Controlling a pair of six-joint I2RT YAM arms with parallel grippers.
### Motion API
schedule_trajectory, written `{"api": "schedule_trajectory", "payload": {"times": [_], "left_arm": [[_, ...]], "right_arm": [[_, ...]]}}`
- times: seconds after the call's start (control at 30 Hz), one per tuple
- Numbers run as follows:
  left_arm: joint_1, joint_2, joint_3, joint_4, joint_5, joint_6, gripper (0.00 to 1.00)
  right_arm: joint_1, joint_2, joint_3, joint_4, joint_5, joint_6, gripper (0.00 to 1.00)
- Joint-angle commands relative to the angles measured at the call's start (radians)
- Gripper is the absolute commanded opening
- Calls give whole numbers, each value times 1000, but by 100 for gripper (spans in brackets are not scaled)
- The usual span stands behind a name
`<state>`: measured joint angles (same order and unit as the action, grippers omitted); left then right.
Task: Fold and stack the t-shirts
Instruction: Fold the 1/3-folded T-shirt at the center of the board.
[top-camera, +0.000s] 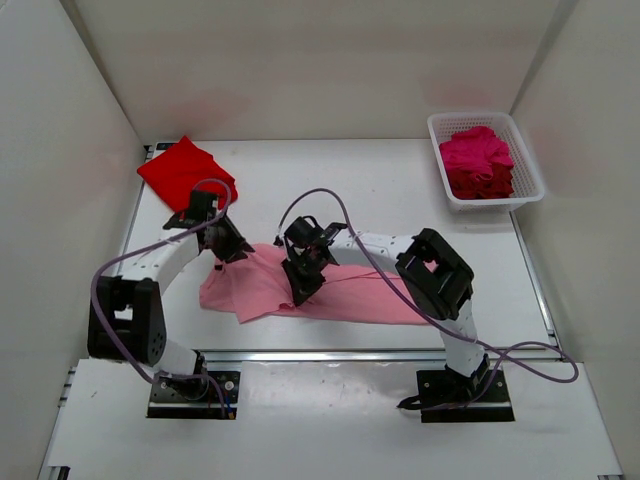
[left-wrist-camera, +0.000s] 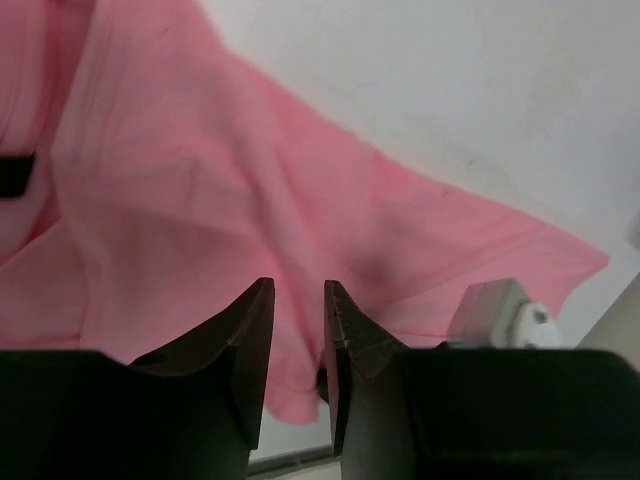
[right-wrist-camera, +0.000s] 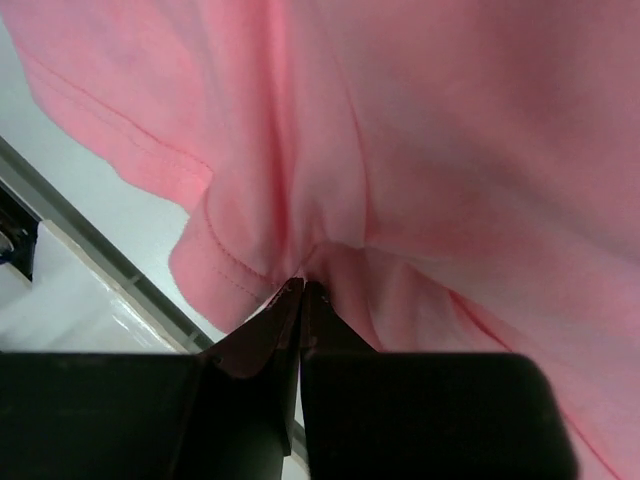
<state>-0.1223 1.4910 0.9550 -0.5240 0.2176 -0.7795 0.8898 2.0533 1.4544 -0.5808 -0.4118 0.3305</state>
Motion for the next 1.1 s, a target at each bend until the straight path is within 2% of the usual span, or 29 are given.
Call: {"api": "schedule_trajectory", "payload": {"times": [0.0,0.17,0.4,0.5,0.6,0.77,0.9,1.0,1.07], "left_arm": [[-5,-77,-80,-19,-3,14,37],[-4,-123,-174,-31,-11,23,37],[-4,-107,-177,-27,-15,31,37],[0,-103,-182,-30,-6,39,37],[7,-104,-194,-39,-23,45,37],[32,-98,-205,-30,-24,54,37],[67,-75,-199,-39,-34,57,37],[96,-69,-220,-40,-9,59,36],[110,-74,-233,-48,-20,71,36]], "right_arm": [[-2,-53,38,29,-18,15,1],[-69,-47,190,-30,-13,-5,17],[-184,144,420,-95,1,-64,23],[-215,218,510,-126,-2,-87,30],[-230,234,515,-106,-47,-76,37],[-215,280,537,-117,-78,-93,39],[-198,320,560,-125,-71,-100,37],[-207,347,581,-123,-59,-96,19],[-221,352,592,-123,-61,-88,0]]}}
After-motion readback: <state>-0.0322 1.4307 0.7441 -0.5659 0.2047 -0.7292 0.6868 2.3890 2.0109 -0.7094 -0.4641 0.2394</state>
